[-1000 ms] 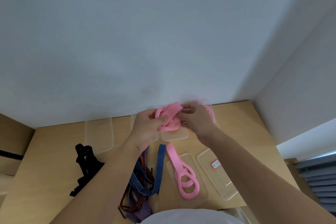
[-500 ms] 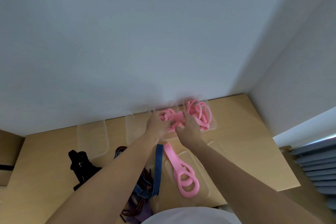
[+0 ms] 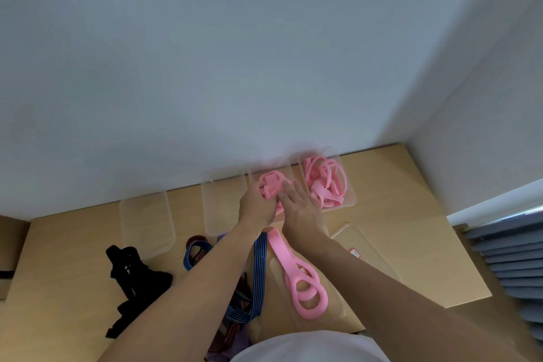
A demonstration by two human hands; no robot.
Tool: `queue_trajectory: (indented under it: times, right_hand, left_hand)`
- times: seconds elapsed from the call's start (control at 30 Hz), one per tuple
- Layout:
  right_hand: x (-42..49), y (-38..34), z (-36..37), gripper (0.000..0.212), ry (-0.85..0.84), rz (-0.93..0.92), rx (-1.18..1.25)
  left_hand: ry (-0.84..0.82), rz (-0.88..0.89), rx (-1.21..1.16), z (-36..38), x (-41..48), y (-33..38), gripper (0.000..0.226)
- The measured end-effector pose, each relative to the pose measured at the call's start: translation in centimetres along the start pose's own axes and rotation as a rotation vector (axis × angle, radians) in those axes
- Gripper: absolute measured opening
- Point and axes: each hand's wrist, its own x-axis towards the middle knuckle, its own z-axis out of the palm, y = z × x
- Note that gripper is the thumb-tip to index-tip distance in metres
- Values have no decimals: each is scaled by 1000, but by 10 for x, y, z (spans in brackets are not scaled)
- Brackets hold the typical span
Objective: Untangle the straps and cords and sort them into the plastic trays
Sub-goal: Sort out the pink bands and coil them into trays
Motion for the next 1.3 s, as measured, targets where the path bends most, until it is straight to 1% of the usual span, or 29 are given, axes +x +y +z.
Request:
queue_trajectory:
  times: [0.13,0.2,0.27,0.33,0.4,0.47,0.53,0.63,0.67,0.73,0.8,0.87,0.93,1.0,1.07,1.13,1.3]
  right_hand:
    - [-1,7,8,73,65,-54,-67]
    - [-3,11,9,72,77,-86,-76]
    - [-4,13,7,66,123,-117,-79]
    - [-3,17,8,59,190,-146,-72]
    - [-1,21,9,53,249,-174,-70]
    - [1,26,10,52,264,-202,-87]
    - [2,29,11,49,224,-216,-114]
    - [2,33,14,46,144,-208,-158]
    - [3,33,14,45,125,-208,-172]
    - [6,33,14,42,114,-210,-193]
    - [11,32,13,36,97,-223,-223]
    - [15,30,11,31,31,-238,-285]
    - [19,26,8,29,-76,-247,-369]
    - [23,20,4,29,-163,-265,-421]
    - [26,14,-1,30,-215,-278,-438]
    - [27,8,-6,31,-265,-281,-460]
    - [25,7,-9,33,-331,-261,-443]
  left_hand:
    - [-93,1,107,-11,12,-2,48]
    - [-145,-7,86,-16,18,-1,53]
    - [-173,-11,54,-20,21,1,55]
    - [-218,-14,41,-22,23,1,49]
    - [-265,9,77,-22,27,-2,42]
    - [-294,31,127,-22,28,-4,40]
    - [-289,55,250,-20,27,-3,40]
    - [-237,157,584,-9,25,0,48]
    - [-208,188,695,-4,25,0,48]
    - [-148,222,884,2,25,1,38]
    - [-124,297,1029,4,28,1,28]
    - [-104,354,1066,4,31,-3,24]
    - [-97,331,1047,3,31,-4,24]
    - [-74,347,1081,4,31,-4,20]
    - [-26,383,1157,5,28,-2,17]
    - [-2,407,1206,6,29,-2,20]
    - [-20,396,1268,9,31,-4,19]
